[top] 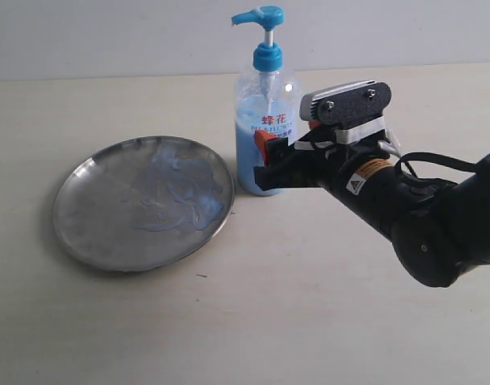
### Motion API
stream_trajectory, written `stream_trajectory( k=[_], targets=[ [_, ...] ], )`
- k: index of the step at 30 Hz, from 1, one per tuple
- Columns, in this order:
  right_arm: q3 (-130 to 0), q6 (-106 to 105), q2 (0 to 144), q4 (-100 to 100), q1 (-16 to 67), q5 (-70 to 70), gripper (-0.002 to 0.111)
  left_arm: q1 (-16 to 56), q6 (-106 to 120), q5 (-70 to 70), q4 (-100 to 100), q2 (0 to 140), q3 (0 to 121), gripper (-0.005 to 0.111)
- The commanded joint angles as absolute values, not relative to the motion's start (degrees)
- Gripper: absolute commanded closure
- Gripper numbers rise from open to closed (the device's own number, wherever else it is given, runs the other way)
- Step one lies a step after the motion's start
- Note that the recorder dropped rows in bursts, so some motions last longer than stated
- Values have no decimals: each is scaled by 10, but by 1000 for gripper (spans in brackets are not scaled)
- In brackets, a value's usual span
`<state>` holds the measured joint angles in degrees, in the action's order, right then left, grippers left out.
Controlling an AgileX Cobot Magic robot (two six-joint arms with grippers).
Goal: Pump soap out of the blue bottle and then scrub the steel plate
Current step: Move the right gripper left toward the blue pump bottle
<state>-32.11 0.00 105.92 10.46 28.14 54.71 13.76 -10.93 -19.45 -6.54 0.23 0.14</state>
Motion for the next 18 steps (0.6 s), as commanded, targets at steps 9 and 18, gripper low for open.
stream_trajectory(
  k=[9,18],
  targets=[
    [-371,13,1061,131,283,557,23,136,-107,-191,-66,0,0,107],
    [-393,41,1061,108,283,481,23,136,-107,-191,-66,0,0,107]
  ],
)
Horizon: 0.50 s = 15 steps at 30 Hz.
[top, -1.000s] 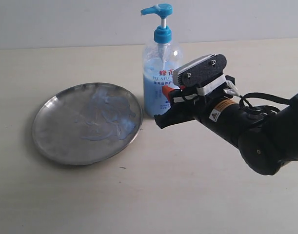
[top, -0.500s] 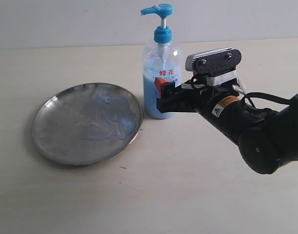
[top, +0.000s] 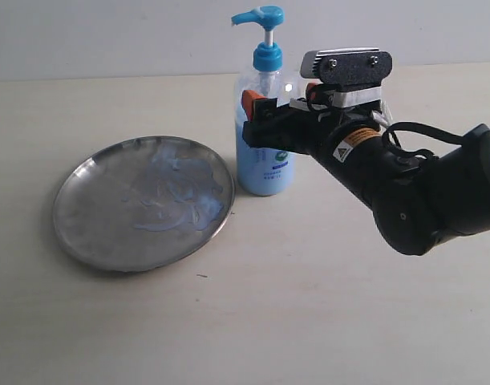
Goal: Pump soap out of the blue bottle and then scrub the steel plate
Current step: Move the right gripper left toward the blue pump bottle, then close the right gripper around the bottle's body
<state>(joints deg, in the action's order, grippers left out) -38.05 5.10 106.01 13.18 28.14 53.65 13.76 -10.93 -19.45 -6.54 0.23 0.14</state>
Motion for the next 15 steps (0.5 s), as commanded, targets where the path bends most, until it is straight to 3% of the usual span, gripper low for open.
stream_trajectory(
  k=[1,15],
  targets=[
    [-398,40,1061,92,283,468,23,136,-107,-191,-66,0,0,107],
    [-438,-19,1084,94,283,392,23,136,-107,-191,-66,0,0,107]
  ],
)
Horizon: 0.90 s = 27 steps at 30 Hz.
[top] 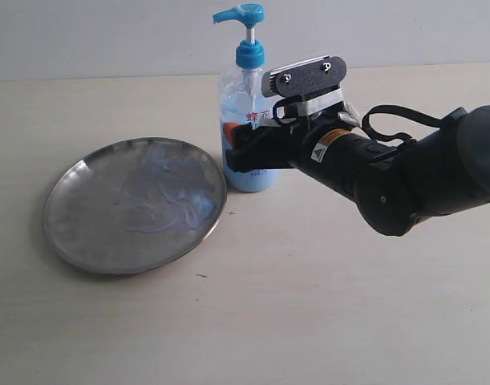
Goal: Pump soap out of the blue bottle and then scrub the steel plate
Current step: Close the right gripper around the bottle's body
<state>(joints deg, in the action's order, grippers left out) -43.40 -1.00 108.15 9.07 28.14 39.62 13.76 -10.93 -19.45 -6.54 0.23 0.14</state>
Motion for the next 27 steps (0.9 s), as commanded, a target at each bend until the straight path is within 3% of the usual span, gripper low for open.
stream_trajectory(
  k=[1,9,16,27],
  targets=[
    [-438,-19,1086,94,283,396,23,136,-107,-191,-66,0,0,107],
    [-438,-19,1113,94,283,426,22,136,-107,-191,-66,0,0,107],
    [-453,-18,1136,124,283,454,12,136,-107,-191,-66,0,0,107],
    [-497,-23,1159,124,283,446,12,136,-107,-191,-66,0,0,107]
  ],
)
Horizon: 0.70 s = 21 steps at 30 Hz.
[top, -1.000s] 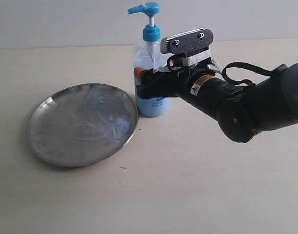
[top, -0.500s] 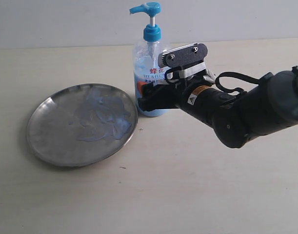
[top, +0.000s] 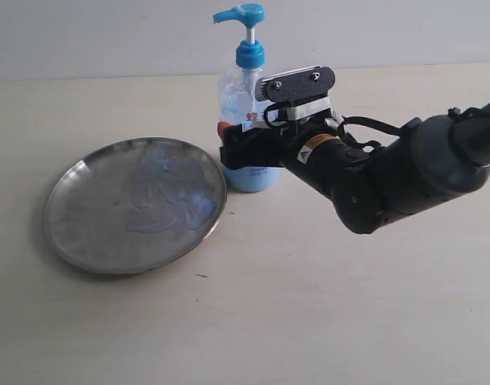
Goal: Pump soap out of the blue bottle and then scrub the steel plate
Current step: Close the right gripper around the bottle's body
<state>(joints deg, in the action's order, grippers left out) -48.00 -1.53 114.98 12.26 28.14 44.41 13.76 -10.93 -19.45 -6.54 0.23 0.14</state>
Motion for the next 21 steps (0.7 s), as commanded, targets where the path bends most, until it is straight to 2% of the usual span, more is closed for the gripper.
stream_trajectory(
  k=[1,21],
  targets=[
    [-503,-23,1162,124,283,440,12,136,-107,-191,-66,0,0,107],
    [-526,-23,1202,124,283,430,12,136,-107,-191,-66,0,0,107]
  ],
)
